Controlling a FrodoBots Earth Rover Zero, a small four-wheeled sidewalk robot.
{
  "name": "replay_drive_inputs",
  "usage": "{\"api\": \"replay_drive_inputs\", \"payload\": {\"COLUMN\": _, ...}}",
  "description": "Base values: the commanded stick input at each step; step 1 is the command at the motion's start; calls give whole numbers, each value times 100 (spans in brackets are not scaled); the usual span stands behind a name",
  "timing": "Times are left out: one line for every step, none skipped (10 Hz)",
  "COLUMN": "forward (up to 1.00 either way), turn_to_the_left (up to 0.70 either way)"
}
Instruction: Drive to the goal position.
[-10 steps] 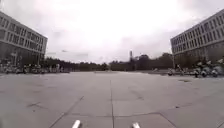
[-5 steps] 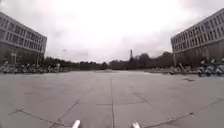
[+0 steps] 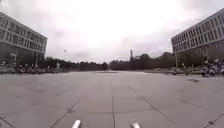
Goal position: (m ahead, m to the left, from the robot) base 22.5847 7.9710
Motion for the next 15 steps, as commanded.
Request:
{"api": "replay_drive_inputs", "payload": {"forward": 70, "turn_to_the_left": 0}}
{"api": "replay_drive_inputs", "payload": {"forward": 70, "turn_to_the_left": 0}}
{"api": "replay_drive_inputs", "payload": {"forward": 70, "turn_to_the_left": 0}}
{"api": "replay_drive_inputs", "payload": {"forward": 70, "turn_to_the_left": 0}}
{"api": "replay_drive_inputs", "payload": {"forward": 70, "turn_to_the_left": 0}}
{"api": "replay_drive_inputs", "payload": {"forward": 70, "turn_to_the_left": 0}}
{"api": "replay_drive_inputs", "payload": {"forward": 70, "turn_to_the_left": 0}}
{"api": "replay_drive_inputs", "payload": {"forward": 70, "turn_to_the_left": 0}}
{"api": "replay_drive_inputs", "payload": {"forward": 70, "turn_to_the_left": 0}}
{"api": "replay_drive_inputs", "payload": {"forward": 70, "turn_to_the_left": 0}}
{"api": "replay_drive_inputs", "payload": {"forward": 70, "turn_to_the_left": 0}}
{"api": "replay_drive_inputs", "payload": {"forward": 70, "turn_to_the_left": 0}}
{"api": "replay_drive_inputs", "payload": {"forward": 70, "turn_to_the_left": 0}}
{"api": "replay_drive_inputs", "payload": {"forward": 70, "turn_to_the_left": 0}}
{"api": "replay_drive_inputs", "payload": {"forward": 70, "turn_to_the_left": 0}}
